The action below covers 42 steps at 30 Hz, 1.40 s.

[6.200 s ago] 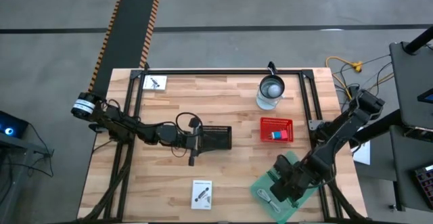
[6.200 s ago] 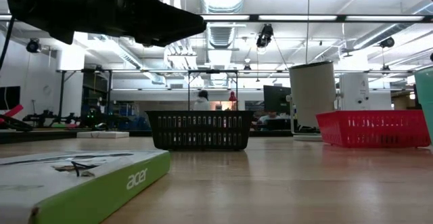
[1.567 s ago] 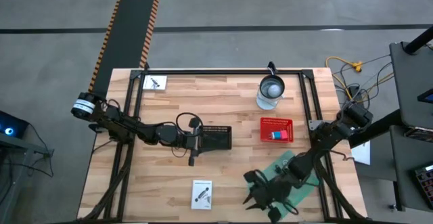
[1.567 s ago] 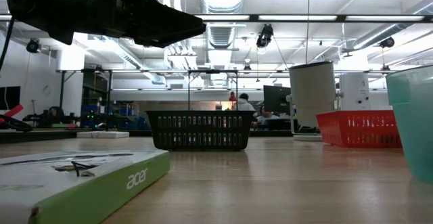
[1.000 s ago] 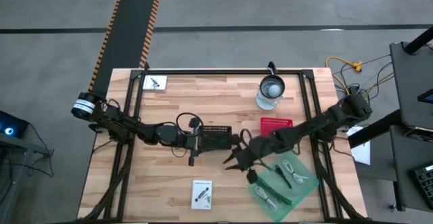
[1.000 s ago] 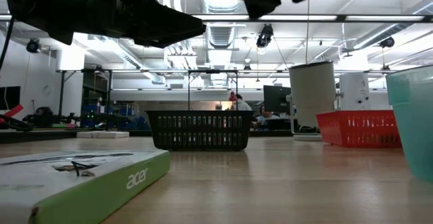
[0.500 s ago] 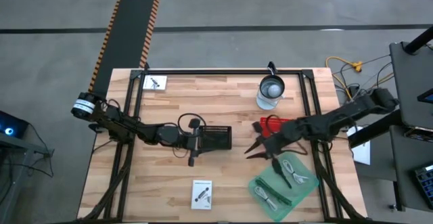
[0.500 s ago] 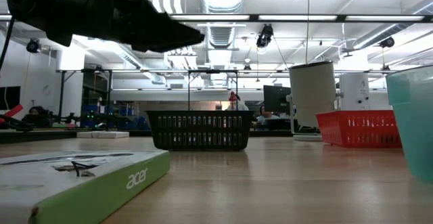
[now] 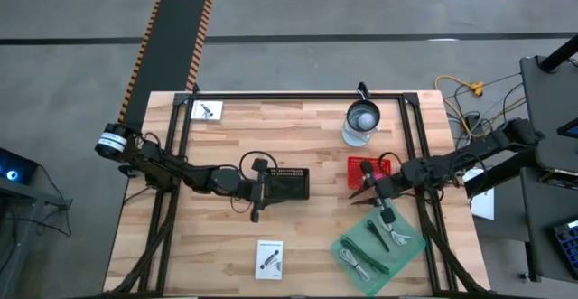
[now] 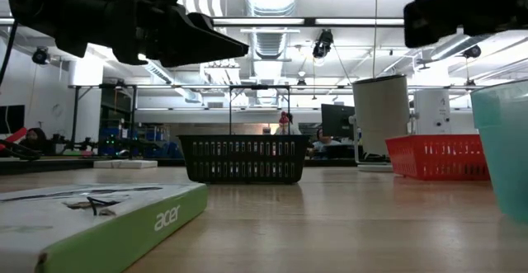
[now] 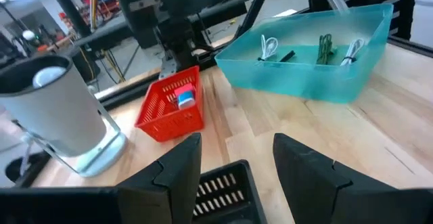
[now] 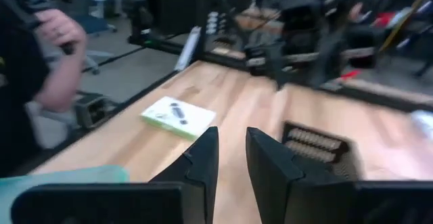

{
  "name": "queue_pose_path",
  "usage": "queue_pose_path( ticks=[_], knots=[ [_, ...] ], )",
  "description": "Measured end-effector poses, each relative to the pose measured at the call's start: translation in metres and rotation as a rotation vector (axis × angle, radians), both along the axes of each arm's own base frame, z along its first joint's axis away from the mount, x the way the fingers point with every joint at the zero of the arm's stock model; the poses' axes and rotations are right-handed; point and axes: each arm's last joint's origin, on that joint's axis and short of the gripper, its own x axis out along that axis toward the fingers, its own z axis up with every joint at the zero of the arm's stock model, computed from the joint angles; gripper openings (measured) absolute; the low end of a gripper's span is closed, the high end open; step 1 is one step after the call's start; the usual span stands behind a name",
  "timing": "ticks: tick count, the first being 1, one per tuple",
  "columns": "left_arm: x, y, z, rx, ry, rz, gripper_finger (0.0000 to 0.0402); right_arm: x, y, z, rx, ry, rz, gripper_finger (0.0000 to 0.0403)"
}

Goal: Pick and place items into bin
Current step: Put the bottom white card reader box into the black bin

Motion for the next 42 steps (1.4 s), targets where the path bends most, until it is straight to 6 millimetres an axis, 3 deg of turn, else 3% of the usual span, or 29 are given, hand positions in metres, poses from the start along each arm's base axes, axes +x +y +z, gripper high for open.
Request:
queue_pose_path(
  ticks=[6,9,12,21,26,33,42],
  knots=[
    [0.000,0.000,0.000,0.024,-0.002,-0.003,0.0169,-0.016,-0.010,0.006,-0.133,-0.173,-0.135,0.0063],
    [0.000,0.000,0.000,0.025,-0.001,-0.003,0.0169,-0.023,-0.014,0.009,-0.155,-0.208,-0.076,0.0063],
    [0.000,0.000,-0.001,0.028,0.010,-0.004,0.0169,-0.028,-0.019,0.010,-0.129,-0.185,-0.032,0.0063],
    [-0.002,0.000,-0.007,0.038,0.056,-0.004,0.0169,-0.038,-0.038,0.017,-0.091,-0.187,-0.162,0.0063],
    [-0.002,0.000,-0.007,0.039,0.054,-0.002,0.0169,-0.039,-0.042,0.006,-0.131,-0.153,-0.177,0.0063],
    [-0.002,0.001,-0.006,0.039,0.053,0.001,0.0169,-0.043,-0.046,-0.008,-0.138,-0.248,-0.192,0.0063],
    [-0.003,0.001,-0.007,0.041,0.057,0.002,0.0169,-0.052,-0.052,-0.006,-0.114,-0.284,-0.230,0.0063]
  ],
)
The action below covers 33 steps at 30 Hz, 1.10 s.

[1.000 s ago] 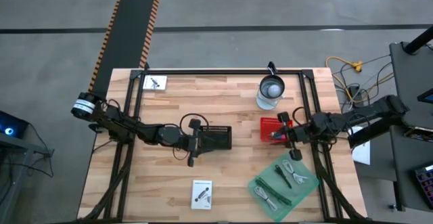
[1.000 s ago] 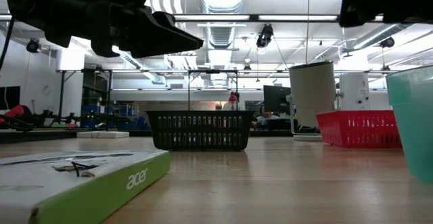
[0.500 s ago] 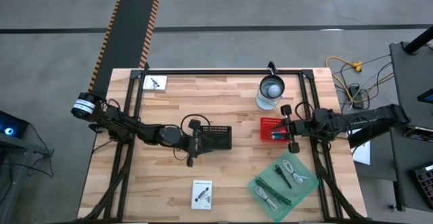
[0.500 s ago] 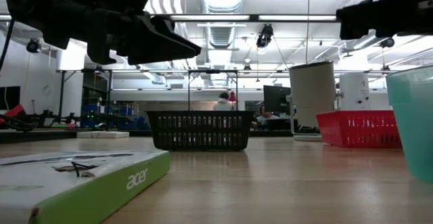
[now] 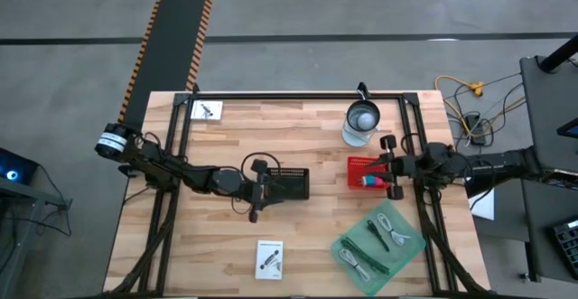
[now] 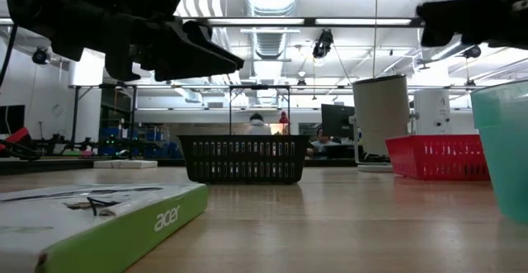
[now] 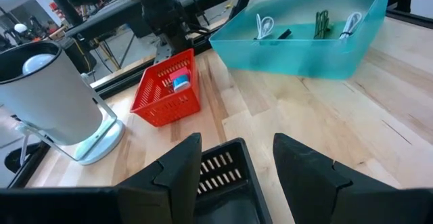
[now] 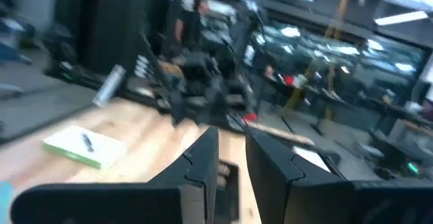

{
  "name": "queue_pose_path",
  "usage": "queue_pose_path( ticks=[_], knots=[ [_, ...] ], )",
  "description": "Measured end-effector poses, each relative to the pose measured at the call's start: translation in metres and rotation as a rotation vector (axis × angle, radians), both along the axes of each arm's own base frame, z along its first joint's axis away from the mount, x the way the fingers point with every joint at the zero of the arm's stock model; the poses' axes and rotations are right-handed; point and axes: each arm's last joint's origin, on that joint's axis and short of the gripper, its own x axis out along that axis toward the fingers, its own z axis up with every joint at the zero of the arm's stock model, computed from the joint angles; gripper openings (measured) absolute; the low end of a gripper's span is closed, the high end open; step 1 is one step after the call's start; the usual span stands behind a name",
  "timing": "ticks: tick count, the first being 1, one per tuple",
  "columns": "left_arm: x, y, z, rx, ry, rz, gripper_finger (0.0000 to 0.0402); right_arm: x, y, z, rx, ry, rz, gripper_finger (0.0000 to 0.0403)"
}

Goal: Pick and place items into bin
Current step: Put the bottom white card reader box into the black bin

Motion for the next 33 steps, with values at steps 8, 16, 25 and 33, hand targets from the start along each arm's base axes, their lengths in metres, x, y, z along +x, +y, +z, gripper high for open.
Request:
queue_pose_path(
  ticks=[8,16,25,33],
  knots=[
    [-0.001,0.000,-0.002,0.001,0.007,0.000,0.0169,-0.012,0.007,0.008,0.035,-0.091,0.259,0.0063],
    [0.001,0.000,0.001,-0.002,-0.005,0.000,0.0169,-0.011,0.007,0.006,-0.018,-0.090,0.243,0.0063],
    [0.001,0.000,0.002,-0.006,-0.014,0.000,0.0169,-0.011,0.007,0.006,-0.013,-0.085,0.243,0.0063],
    [0.006,-0.002,0.016,-0.305,-0.099,0.030,0.0169,-0.007,0.007,0.001,-0.093,-0.054,0.232,0.0063]
  ],
)
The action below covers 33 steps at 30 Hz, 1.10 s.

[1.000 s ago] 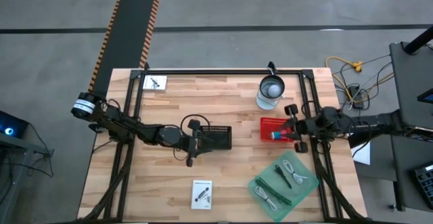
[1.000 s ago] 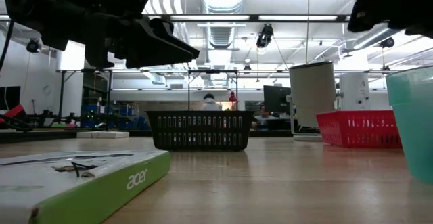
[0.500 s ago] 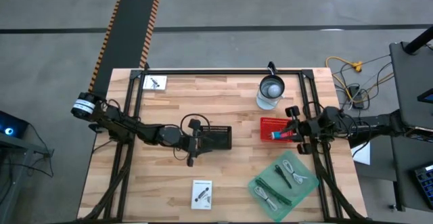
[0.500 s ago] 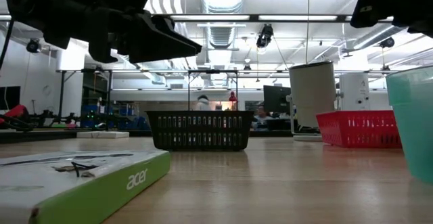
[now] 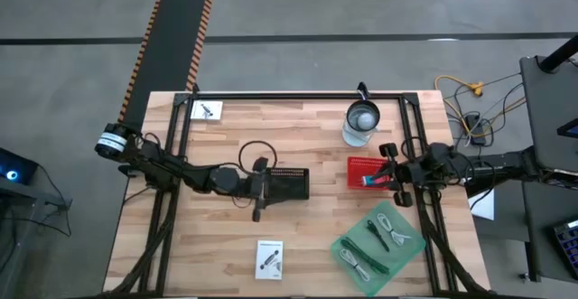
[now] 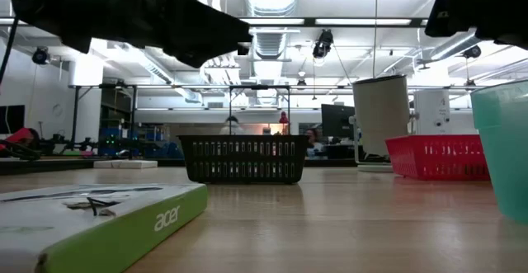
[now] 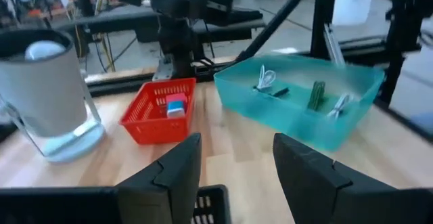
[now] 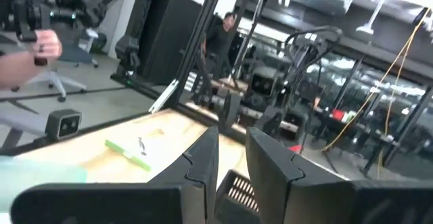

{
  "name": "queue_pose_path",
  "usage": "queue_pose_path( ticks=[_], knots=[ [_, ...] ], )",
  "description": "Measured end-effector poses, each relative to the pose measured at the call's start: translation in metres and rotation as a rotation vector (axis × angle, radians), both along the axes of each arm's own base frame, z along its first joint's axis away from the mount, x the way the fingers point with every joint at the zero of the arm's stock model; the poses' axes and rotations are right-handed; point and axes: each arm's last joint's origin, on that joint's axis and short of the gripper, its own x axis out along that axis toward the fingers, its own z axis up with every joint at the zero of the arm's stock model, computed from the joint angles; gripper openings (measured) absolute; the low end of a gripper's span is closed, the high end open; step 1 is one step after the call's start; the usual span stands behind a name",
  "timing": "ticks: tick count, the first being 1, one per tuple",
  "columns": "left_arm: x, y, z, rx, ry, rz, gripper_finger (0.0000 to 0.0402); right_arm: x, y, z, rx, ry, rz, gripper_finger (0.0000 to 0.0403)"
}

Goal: Pick and place items into bin
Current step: Put the bottom white card reader box into the black bin

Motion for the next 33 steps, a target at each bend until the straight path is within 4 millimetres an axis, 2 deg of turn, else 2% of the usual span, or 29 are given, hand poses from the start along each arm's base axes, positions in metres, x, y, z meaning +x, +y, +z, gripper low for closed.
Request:
queue_pose_path(
  ticks=[5,9,15,23,28,33],
  knots=[
    [0.003,-0.001,0.007,-0.103,-0.030,0.010,0.0169,0.002,0.000,-0.002,-0.032,0.010,-0.004,0.0063],
    [0.005,-0.001,0.010,-0.092,-0.038,0.015,0.0169,0.003,0.000,-0.003,-0.061,0.014,-0.008,0.0063],
    [0.006,0.003,0.011,-0.012,-0.043,0.116,0.0169,0.005,0.000,-0.005,-0.071,0.027,-0.009,0.0063],
    [0.006,-0.001,0.012,-0.071,-0.045,0.087,0.0169,0.005,0.000,-0.006,-0.069,0.036,-0.011,0.0063],
    [0.008,-0.016,0.019,-0.112,-0.056,-0.075,0.0169,0.006,0.000,-0.007,-0.065,0.047,-0.019,0.0063],
    [0.015,-0.035,0.024,-0.178,-0.060,-0.119,0.0169,0.007,-0.002,-0.006,-0.023,0.055,-0.089,0.0063]
  ],
)
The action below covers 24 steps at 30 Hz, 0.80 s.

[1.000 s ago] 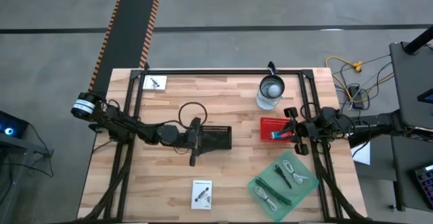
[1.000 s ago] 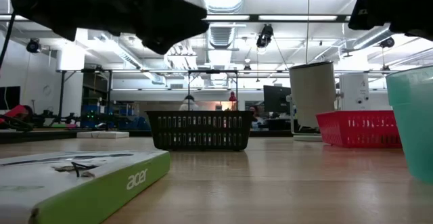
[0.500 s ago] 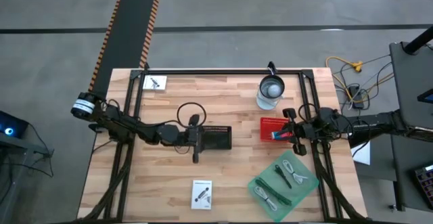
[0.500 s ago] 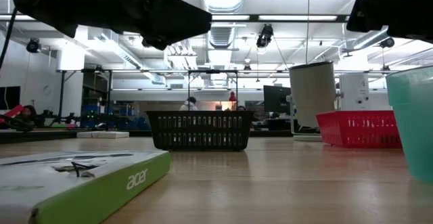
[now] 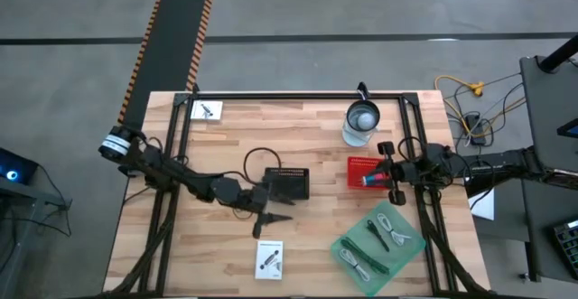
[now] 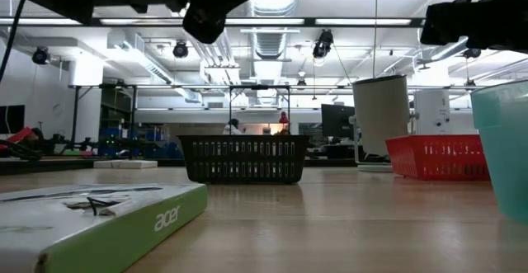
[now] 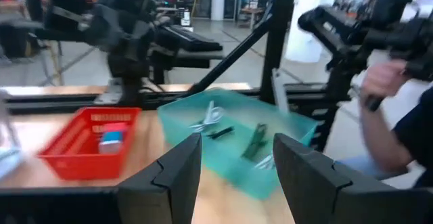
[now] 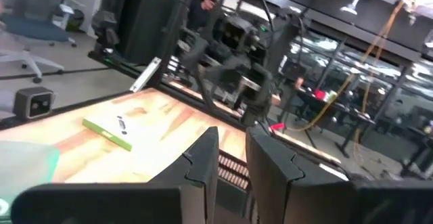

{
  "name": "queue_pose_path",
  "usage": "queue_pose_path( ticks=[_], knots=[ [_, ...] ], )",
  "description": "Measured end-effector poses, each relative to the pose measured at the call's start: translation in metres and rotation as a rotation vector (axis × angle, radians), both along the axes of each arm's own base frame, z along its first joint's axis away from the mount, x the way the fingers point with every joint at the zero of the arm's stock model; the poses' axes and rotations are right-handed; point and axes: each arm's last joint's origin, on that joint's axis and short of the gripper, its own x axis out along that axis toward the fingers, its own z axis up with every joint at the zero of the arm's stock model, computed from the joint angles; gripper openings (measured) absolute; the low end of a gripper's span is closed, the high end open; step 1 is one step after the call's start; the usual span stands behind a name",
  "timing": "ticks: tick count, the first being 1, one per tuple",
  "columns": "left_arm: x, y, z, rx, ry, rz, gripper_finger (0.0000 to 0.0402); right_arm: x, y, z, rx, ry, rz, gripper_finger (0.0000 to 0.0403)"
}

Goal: Pick and place items into bin
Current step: Put the bottom white card reader box into the black bin

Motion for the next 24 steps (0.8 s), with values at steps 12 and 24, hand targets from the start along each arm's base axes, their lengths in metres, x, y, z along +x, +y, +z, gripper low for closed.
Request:
queue_pose_path(
  ticks=[12,24],
  knots=[
    [0.039,-0.040,-0.004,-0.526,0.342,0.116,0.0169,0.001,-0.001,-0.006,0.093,0.088,-0.016,0.0063],
    [0.040,-0.061,0.041,-1.165,0.829,0.509,0.0169,0.001,0.000,-0.017,0.255,0.243,-0.021,0.0063]
  ],
)
